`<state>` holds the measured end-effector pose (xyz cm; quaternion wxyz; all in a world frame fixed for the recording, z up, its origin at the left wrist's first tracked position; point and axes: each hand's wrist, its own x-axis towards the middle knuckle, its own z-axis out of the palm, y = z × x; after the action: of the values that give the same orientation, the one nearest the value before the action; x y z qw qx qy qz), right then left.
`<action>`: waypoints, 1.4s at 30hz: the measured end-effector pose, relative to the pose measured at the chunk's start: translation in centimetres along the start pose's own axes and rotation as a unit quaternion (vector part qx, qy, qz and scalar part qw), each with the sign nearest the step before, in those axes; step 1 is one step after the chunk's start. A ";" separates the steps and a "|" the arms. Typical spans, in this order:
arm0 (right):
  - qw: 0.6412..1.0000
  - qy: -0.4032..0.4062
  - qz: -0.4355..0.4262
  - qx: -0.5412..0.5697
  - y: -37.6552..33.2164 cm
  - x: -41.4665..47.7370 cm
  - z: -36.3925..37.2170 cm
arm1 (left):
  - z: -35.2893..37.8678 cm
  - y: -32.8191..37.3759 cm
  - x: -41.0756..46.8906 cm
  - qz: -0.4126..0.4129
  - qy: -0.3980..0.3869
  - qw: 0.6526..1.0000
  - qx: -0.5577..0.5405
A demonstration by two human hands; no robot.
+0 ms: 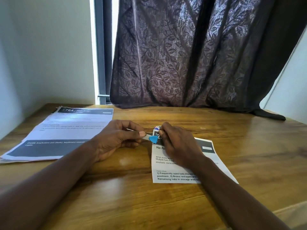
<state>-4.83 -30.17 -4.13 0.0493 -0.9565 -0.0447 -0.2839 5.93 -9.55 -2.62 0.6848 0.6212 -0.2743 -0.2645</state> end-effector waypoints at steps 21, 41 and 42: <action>0.994 0.070 -0.060 -0.059 -0.9 0.3 -0.4 | 0.2 -0.3 0.1 0.031 -0.080 0.970 0.229; 0.996 0.034 -0.052 -0.067 -0.7 0.2 -0.6 | 0.1 -0.3 -0.2 0.013 -0.055 0.980 0.193; 0.996 0.032 -0.052 -0.067 -0.7 0.2 -0.6 | 0.2 -0.3 -0.1 0.016 -0.052 0.979 0.198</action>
<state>-5.10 -29.50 -3.47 -0.0286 -0.9445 -0.0731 -0.3191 5.72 -9.60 -2.95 0.5371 0.7255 -0.3664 -0.2256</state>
